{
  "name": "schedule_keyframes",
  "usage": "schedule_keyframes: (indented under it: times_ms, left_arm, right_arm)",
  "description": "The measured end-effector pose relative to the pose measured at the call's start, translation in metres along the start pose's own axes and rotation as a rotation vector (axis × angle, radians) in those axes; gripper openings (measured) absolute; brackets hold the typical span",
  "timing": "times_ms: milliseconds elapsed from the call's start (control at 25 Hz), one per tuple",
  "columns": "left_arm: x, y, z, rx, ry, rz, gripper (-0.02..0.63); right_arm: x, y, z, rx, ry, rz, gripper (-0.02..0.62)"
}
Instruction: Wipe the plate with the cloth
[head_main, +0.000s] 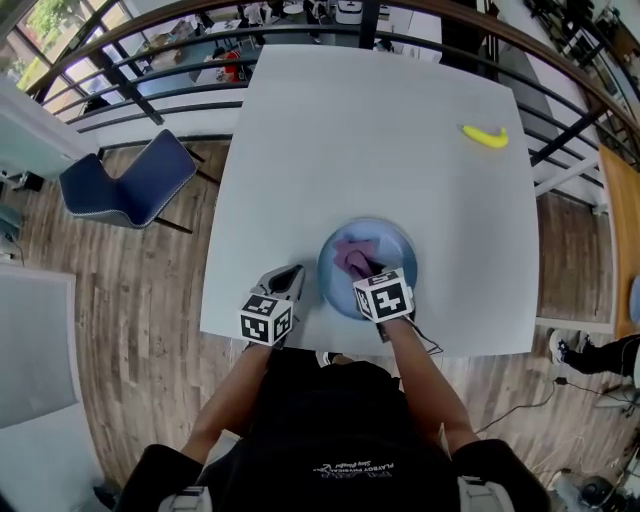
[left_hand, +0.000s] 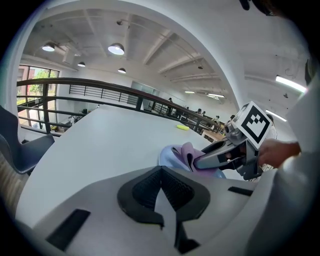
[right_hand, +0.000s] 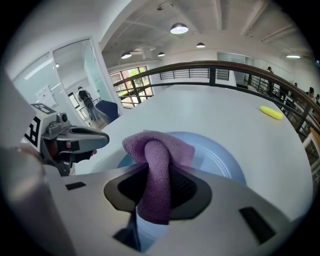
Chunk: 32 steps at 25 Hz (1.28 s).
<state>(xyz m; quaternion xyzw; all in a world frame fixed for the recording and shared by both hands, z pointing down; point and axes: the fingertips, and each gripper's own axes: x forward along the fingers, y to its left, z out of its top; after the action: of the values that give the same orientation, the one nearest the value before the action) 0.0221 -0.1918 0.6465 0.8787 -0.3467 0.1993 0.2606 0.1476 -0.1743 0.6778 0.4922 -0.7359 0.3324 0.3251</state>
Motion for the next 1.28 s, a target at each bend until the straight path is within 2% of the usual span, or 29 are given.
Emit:
schedule_keyframes:
  times_ms: [200, 640, 1000, 1280]
  left_arm:
    - [-0.012, 0.010, -0.003, -0.015, -0.009, 0.028, 0.012]
    - [-0.015, 0.013, -0.013, -0.037, -0.004, 0.052, 0.012]
    - [-0.008, 0.020, -0.008, -0.029, -0.015, 0.058, 0.012]
    - [0.002, 0.016, 0.001, -0.015, -0.021, 0.034, 0.012]
  right_arm:
    - [0.009, 0.031, -0.002, -0.029, 0.018, 0.050, 0.118]
    - [0.018, 0.065, -0.020, -0.078, 0.074, 0.143, 0.118]
    - [0.020, 0.062, -0.031, -0.098, 0.102, 0.124, 0.118]
    - [0.013, 0.048, -0.040, -0.071, 0.104, 0.083, 0.118]
